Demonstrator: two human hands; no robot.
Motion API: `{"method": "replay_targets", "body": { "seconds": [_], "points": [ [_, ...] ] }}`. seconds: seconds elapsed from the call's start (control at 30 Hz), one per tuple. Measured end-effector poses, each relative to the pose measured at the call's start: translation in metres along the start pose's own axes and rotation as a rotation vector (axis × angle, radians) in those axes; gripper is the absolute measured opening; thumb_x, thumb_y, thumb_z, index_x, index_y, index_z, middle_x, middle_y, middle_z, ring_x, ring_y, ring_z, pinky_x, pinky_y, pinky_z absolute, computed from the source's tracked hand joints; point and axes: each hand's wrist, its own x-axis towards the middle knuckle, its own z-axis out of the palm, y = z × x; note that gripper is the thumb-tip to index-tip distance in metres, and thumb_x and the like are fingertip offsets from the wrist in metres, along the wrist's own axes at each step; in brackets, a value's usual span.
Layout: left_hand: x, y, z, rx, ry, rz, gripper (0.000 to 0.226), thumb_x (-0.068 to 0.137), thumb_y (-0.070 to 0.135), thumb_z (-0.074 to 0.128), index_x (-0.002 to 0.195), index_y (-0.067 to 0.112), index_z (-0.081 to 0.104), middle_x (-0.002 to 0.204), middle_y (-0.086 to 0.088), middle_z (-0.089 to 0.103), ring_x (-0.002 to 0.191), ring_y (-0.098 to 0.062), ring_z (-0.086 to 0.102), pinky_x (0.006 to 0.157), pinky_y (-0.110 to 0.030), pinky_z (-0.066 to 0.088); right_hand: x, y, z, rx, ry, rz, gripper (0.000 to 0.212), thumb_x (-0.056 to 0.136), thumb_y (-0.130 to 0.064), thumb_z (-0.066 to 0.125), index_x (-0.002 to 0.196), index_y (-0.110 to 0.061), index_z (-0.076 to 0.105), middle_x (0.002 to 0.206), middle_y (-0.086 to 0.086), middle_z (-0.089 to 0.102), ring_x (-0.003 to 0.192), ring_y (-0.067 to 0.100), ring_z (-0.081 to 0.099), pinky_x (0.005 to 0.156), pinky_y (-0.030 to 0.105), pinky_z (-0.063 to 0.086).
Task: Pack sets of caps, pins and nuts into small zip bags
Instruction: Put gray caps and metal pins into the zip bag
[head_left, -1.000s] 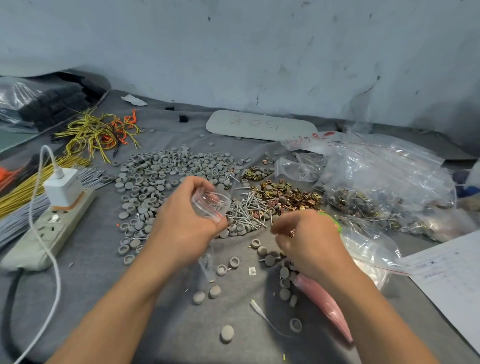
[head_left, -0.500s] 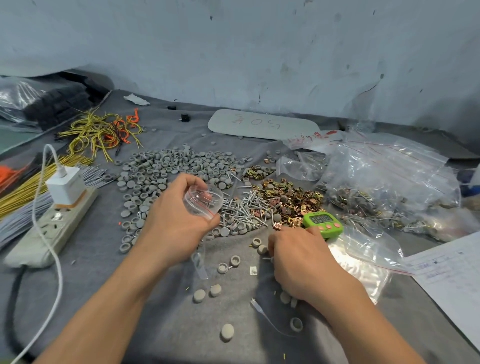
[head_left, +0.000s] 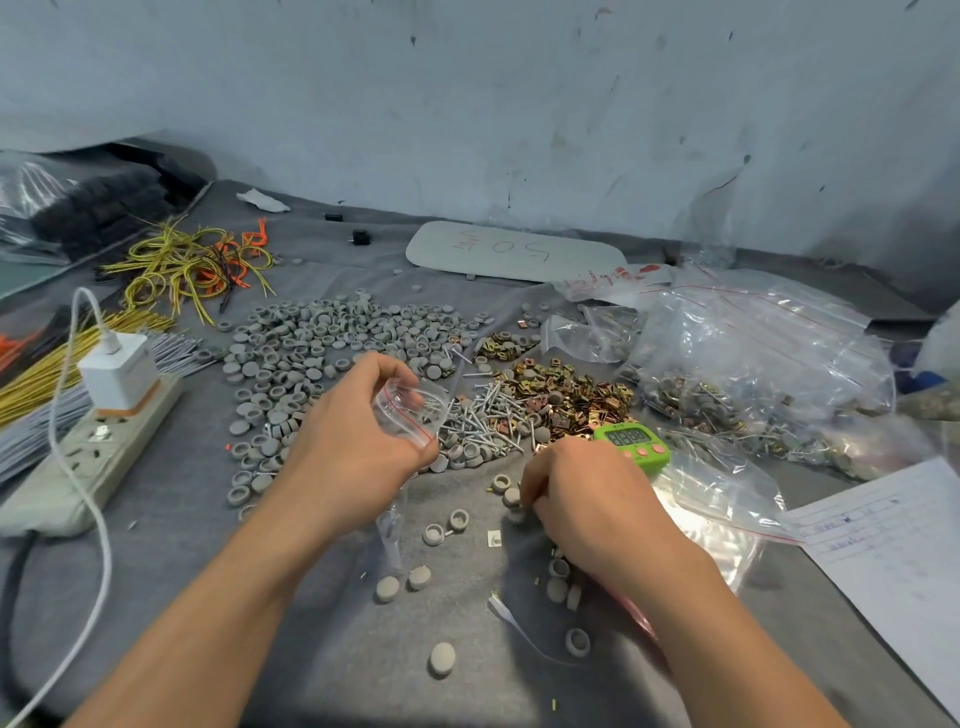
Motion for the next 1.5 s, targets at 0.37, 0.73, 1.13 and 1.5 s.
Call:
{"method": "replay_targets", "body": {
  "seconds": [0.37, 0.73, 1.13, 1.5],
  "points": [
    [-0.003, 0.000, -0.001, 0.077, 0.001, 0.024, 0.049, 0.072, 0.024, 0.089, 0.099, 0.045, 0.053, 0.096, 0.022, 0.066, 0.075, -0.001, 0.065, 0.059, -0.022, 0.047, 0.008, -0.010, 0.008, -0.040, 0.027, 0.076, 0.021, 0.088, -0.028, 0.069, 0.081, -0.017, 0.052, 0.073, 0.000, 0.053, 0.072, 0.028, 0.052, 0.067, 0.033, 0.040],
    [-0.016, 0.007, 0.025, 0.234, 0.051, 0.081, 0.055, 0.078, 0.023, 0.081, 0.107, 0.041, 0.037, 0.103, 0.012, 0.060, 0.090, -0.015, 0.060, 0.078, -0.038, 0.050, 0.008, -0.011, -0.001, 0.714, 0.467, -0.064, 0.012, 0.085, -0.023, 0.077, 0.074, -0.026, 0.078, 0.064, -0.015, 0.069, 0.061, 0.002, 0.063, 0.061, 0.018, 0.049],
    [-0.014, 0.006, 0.035, 0.141, -0.026, 0.081, 0.076, 0.071, 0.013, 0.081, 0.111, 0.054, 0.032, 0.096, 0.020, 0.065, 0.078, 0.005, 0.060, 0.055, -0.014, 0.041, 0.004, -0.025, 0.000, 1.022, 0.303, -0.066, 0.024, 0.085, -0.012, 0.073, 0.078, -0.033, 0.083, 0.060, -0.005, 0.071, 0.046, 0.012, 0.050, 0.047, 0.031, 0.044],
    [-0.003, -0.002, 0.014, -0.075, 0.057, 0.023, 0.080, 0.067, 0.010, 0.092, 0.116, 0.049, 0.044, 0.097, 0.018, 0.068, 0.079, 0.004, 0.067, 0.072, -0.027, 0.053, 0.003, 0.046, -0.016, 0.278, 0.247, 0.240, 0.011, 0.091, -0.029, 0.072, 0.084, -0.033, 0.079, 0.071, -0.015, 0.071, 0.065, 0.007, 0.065, 0.073, 0.032, 0.059]
  ]
}}
